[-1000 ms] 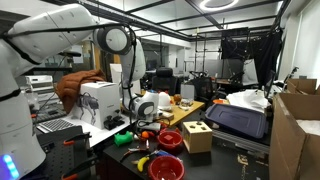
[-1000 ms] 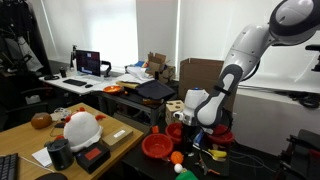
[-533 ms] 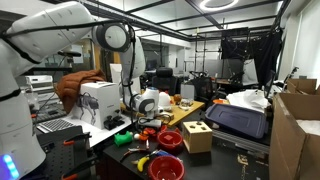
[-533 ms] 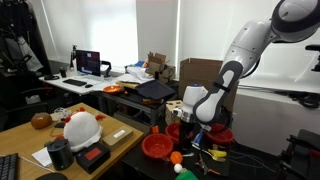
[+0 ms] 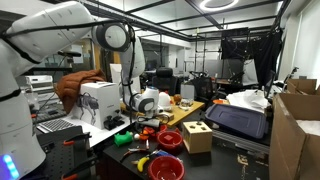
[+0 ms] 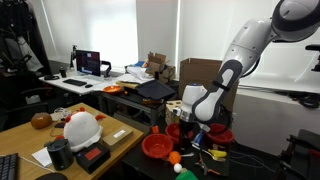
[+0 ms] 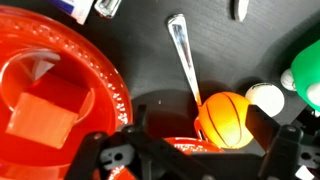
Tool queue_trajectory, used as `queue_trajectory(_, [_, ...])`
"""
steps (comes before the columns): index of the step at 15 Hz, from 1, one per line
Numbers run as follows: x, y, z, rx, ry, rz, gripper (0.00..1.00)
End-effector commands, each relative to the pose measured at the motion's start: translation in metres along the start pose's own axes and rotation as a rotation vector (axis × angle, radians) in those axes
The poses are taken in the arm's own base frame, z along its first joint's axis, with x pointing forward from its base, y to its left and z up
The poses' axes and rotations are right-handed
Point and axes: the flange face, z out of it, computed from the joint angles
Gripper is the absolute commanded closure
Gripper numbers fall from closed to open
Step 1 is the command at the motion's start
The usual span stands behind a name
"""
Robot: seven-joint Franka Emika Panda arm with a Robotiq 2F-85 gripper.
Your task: Put the orange ball in the red bowl on the left.
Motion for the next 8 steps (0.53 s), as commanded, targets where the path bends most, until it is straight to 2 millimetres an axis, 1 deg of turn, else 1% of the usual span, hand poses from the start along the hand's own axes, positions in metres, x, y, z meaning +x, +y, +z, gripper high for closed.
queue_trajectory(1, [0.0019, -0.0057, 0.0010, 0.007, -0.021, 0.098, 0.00])
queue_trajectory(5, [0.0041, -0.0090, 0.0085, 0.021, -0.016, 0.178, 0.00])
queue_trajectory(8, [0.0092, -0.0133, 0.0080, 0.024, 0.008, 0.195, 0.00])
